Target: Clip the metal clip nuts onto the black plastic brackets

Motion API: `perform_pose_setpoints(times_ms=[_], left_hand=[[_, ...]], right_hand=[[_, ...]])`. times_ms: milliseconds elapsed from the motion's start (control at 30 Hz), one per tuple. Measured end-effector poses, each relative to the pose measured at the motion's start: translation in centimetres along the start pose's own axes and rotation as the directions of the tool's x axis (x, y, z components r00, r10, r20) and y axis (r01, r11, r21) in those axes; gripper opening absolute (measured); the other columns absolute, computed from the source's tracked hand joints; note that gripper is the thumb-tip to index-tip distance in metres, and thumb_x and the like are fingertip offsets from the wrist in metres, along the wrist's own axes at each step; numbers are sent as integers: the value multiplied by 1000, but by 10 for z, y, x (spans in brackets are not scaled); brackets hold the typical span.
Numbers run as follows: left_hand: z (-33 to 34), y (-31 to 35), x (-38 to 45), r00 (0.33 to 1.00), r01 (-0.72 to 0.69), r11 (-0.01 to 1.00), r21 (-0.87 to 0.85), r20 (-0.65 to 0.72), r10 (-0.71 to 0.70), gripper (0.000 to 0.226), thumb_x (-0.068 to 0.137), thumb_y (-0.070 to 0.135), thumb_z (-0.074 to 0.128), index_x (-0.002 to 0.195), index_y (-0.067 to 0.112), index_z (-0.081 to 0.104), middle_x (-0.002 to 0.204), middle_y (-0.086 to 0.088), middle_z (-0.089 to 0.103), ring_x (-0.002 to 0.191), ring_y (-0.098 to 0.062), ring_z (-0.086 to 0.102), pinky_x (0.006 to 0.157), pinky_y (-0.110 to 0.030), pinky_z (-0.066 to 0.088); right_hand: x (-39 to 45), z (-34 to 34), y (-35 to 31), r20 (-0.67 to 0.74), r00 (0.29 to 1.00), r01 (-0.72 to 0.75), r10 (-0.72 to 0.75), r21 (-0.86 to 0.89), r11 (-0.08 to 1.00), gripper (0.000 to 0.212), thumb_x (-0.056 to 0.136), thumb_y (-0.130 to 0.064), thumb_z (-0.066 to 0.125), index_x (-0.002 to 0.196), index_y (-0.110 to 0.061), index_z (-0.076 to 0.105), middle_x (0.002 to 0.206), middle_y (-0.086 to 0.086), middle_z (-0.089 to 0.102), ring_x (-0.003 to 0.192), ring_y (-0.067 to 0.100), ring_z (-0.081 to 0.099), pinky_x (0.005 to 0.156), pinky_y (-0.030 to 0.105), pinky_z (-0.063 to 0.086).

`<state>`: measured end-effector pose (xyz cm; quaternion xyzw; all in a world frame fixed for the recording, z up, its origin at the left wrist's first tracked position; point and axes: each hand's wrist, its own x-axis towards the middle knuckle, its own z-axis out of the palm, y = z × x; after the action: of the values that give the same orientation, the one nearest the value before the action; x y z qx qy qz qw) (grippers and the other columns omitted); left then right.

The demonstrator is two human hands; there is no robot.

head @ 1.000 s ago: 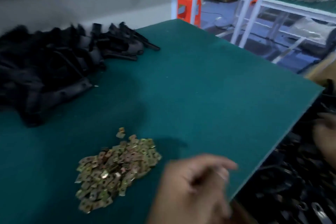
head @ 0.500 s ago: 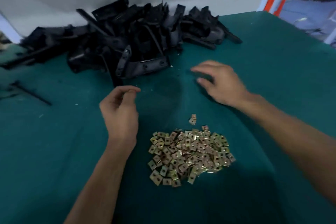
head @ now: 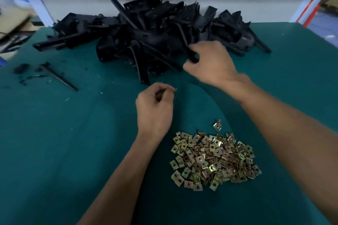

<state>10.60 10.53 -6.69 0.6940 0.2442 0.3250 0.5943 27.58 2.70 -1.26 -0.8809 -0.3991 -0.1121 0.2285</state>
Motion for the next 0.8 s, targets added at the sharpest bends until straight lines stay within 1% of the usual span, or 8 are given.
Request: perform_pose_setpoints(times_ms=[67,133,233,333,467,567,633,800], left_hand=[[1,1,-2,1000,-2,1000,4,-14,2,19,89,19,58,77,25,70,55,13,56,48,-2,43,45,-16,32],[3,5,-3,999,-19,1000,16,-40,20,17,91,30,57,78,26,67,60,16,57,53,-1,47,50,-13,35],[3,7,-6,992,-73,997,-3,-102,72,24,96,42,54,104,22,65,96,13,66,88,-1,61,76,-16,47],[-6,14,-4,977,-140,980,140,-140,160,47,96,57,46,123,20,59,122,6,58,116,-9,54,100,-33,45],[-9,34,5,957,-275,920,281,-10,289,43,98,68,34,72,36,48,70,18,51,72,-4,49,94,-72,40],[5,36,0,955,-286,939,190,-25,296,42,99,64,35,70,34,41,63,21,49,61,-2,45,73,-56,49],[13,32,-5,952,-272,934,232,-76,296,47,98,67,32,75,27,43,68,14,51,61,-7,47,58,-44,43],[5,15,-2,902,-347,695,630,21,431,60,104,55,11,66,18,39,63,5,41,61,-23,44,70,-40,37]], right_hand=[[-6,-10,-5,-50,971,-189,232,428,884,16,81,-23,66,68,-15,70,77,12,72,71,26,67,59,41,50],[-15,-18,-14,135,923,-316,360,800,510,17,85,-7,70,69,-11,72,93,14,78,87,34,74,61,37,55],[-35,-21,-22,425,893,-448,151,873,191,13,90,6,66,97,-1,75,105,18,77,94,30,75,73,31,60],[-53,-17,-31,440,896,-431,55,837,336,16,86,10,70,99,1,73,96,16,78,90,27,76,78,35,63],[-68,-11,-48,425,905,-343,-29,767,543,27,87,10,70,78,-16,74,80,2,78,79,14,75,78,33,63],[-73,-11,-51,441,891,-222,-107,631,743,28,92,5,61,70,-11,67,63,-13,68,57,-4,59,57,16,48],[-74,-20,-40,479,869,-145,-122,483,864,13,93,-8,67,83,-12,73,75,-11,74,67,3,66,62,20,50],[-112,-52,30,488,872,-239,23,385,891,26,89,-19,76,112,-30,73,101,-17,65,92,-1,60,80,10,45]])
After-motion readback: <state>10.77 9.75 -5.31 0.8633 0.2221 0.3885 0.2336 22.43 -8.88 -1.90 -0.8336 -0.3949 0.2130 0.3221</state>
